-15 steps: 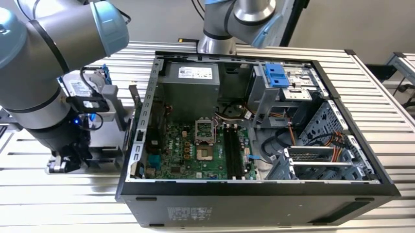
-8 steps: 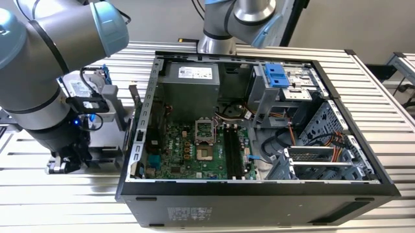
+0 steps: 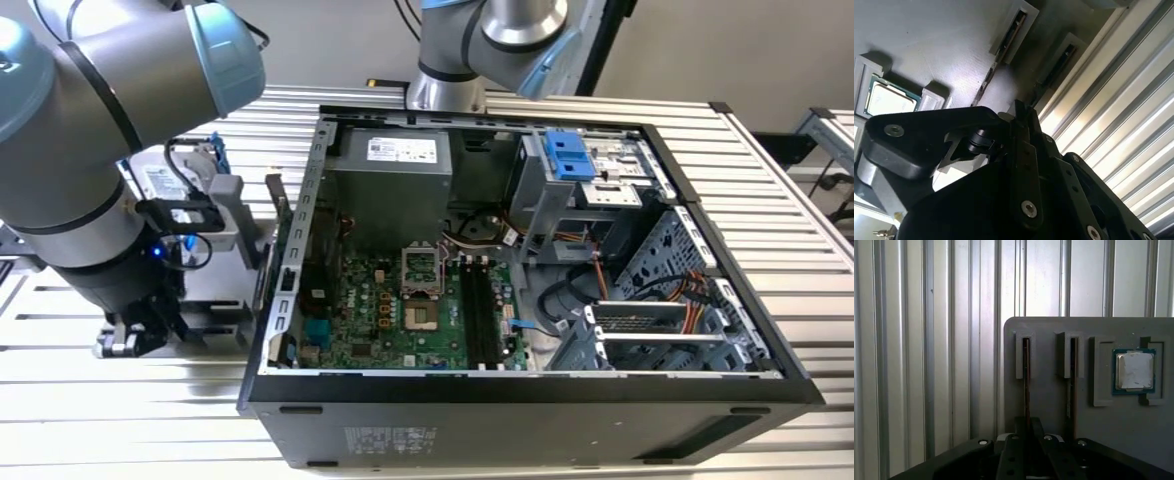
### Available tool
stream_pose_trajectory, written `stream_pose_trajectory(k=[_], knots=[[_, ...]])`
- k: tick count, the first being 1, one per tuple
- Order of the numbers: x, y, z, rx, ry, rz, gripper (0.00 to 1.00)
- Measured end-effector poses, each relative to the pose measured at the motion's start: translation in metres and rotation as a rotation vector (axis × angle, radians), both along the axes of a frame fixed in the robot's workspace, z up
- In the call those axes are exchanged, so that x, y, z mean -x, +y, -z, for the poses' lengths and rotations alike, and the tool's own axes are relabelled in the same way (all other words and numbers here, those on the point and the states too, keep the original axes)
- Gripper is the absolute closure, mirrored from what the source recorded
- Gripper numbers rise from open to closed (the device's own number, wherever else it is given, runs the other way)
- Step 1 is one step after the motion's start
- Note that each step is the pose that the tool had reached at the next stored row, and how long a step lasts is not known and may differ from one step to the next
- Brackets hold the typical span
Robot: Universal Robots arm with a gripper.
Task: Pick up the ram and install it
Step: 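Pick up the ram and move it above insertion slot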
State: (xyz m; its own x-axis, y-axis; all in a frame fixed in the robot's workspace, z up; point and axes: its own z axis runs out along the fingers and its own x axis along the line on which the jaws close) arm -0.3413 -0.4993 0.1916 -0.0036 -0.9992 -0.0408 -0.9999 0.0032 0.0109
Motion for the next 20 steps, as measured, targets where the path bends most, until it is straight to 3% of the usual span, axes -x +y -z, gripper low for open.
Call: stream_pose_trajectory(k=[14, 20], knots=[[0.0000, 0.0000, 0.0000, 0.0000, 0.0000, 0.000, 1.00], [0.0001, 0.0000, -0.0098, 0.0001, 0.0001, 0.000, 1.00]])
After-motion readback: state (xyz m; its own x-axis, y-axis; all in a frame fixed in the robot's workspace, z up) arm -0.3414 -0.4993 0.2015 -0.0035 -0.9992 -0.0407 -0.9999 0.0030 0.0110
